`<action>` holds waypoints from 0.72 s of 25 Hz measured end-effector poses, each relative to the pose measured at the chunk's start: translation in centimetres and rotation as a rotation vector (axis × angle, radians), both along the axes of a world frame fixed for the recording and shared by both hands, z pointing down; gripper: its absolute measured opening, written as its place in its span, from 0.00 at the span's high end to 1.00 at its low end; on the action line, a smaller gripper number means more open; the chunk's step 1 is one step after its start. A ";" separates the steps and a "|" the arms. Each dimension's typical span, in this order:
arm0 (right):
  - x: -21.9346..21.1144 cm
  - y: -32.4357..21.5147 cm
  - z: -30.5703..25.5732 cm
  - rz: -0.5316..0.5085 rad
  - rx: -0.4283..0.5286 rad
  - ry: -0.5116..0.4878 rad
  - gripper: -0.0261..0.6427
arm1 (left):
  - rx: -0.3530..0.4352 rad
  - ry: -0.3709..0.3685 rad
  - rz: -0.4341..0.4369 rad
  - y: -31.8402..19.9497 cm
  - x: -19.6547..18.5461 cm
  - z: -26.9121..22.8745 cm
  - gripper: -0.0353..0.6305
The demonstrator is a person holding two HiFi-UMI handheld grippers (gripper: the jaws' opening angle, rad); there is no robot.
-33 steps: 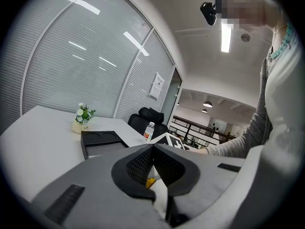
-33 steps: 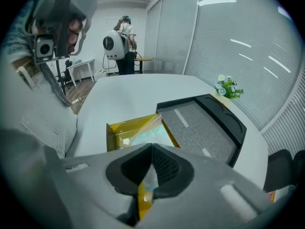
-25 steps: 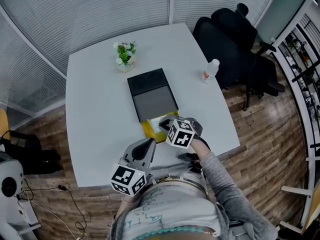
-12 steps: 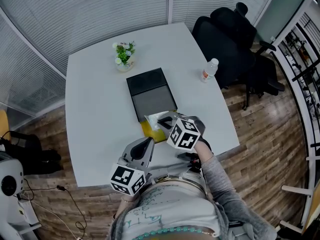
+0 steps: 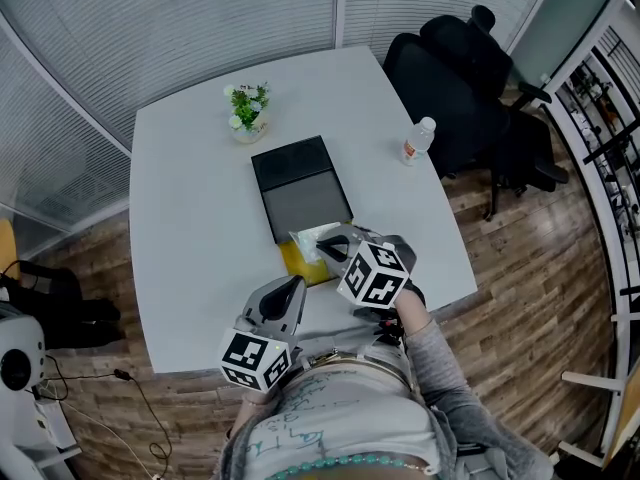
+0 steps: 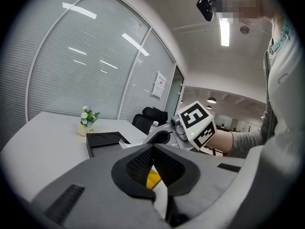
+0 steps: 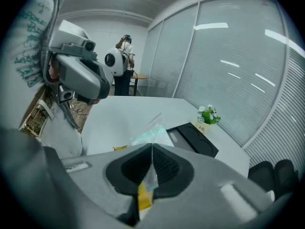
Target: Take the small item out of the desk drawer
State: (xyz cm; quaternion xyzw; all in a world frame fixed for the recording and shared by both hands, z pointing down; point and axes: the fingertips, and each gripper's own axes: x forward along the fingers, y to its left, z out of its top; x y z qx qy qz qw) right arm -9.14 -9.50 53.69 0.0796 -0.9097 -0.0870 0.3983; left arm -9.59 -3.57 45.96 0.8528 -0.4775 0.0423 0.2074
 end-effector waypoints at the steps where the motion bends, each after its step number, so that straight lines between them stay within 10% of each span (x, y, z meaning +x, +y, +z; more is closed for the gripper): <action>1: 0.1 0.1 -0.2 0.001 0.003 0.000 0.95 | 0.000 0.000 0.000 0.0 0.0 0.0 0.95; 18: 1.4 0.9 -1.1 0.007 0.058 0.000 0.95 | -0.002 0.000 0.003 0.1 0.5 0.0 0.95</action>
